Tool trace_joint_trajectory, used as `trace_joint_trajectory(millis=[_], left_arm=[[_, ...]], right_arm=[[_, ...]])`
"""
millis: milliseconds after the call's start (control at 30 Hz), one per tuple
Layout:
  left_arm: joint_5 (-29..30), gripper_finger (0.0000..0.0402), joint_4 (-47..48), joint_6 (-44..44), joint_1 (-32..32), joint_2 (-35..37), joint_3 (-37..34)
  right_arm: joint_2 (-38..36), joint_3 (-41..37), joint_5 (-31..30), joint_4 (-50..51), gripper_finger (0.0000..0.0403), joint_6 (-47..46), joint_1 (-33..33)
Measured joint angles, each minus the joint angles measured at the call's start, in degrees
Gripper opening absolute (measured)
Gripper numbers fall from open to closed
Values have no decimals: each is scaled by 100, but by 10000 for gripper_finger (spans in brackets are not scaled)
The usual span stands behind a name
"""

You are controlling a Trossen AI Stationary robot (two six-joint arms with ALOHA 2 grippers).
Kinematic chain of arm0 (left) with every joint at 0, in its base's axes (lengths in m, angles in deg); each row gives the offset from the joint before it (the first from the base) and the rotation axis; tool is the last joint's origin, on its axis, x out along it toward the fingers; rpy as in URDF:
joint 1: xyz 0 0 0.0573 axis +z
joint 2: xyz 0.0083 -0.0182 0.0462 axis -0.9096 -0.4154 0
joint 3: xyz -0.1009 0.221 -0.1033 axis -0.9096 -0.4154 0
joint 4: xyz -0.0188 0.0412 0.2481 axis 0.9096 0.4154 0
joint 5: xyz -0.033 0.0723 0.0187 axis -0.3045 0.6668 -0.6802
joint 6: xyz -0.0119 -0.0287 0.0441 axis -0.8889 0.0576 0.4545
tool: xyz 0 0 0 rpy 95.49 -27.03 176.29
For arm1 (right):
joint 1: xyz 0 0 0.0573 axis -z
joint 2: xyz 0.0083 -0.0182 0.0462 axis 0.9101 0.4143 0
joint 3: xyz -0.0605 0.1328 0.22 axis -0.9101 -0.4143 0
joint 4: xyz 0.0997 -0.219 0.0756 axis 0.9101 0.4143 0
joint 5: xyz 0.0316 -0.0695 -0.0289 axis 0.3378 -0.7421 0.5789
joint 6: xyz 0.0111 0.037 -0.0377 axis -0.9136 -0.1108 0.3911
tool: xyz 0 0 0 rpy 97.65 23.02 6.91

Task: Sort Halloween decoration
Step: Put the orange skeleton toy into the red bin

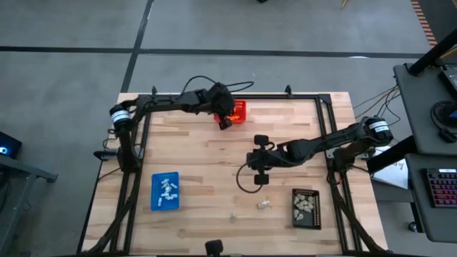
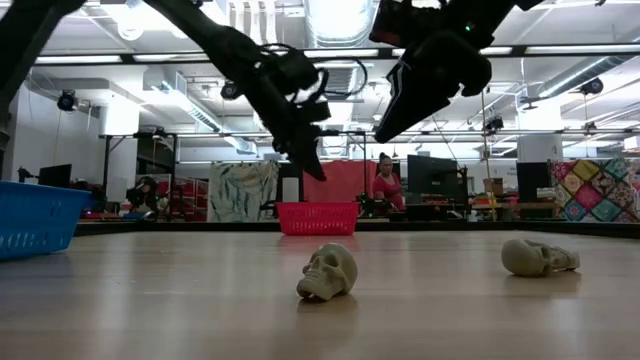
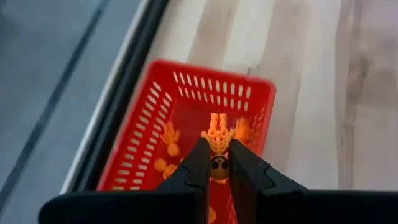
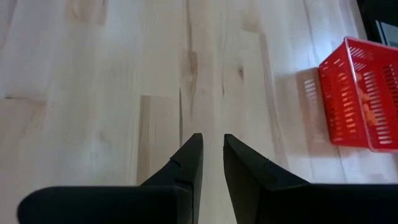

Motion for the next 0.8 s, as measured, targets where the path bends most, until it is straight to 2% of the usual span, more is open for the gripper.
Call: trace_joint_trajectory(millis=[133,367,533,800], left_arm=[[51,16,599,13,57,-363,452],[682,16,1443,-13,143,-830,949],[883,26,1492,-98,159,-947,1068],[925,69,1495,-151,159,-947,1071]], right_arm=[[0,-4,2,90,54,-117,-2],[0,-4,2,94,54,-147,0],[0,-7,2,100,54,-144,0],[0,-36,2,101,54,-162,0]])
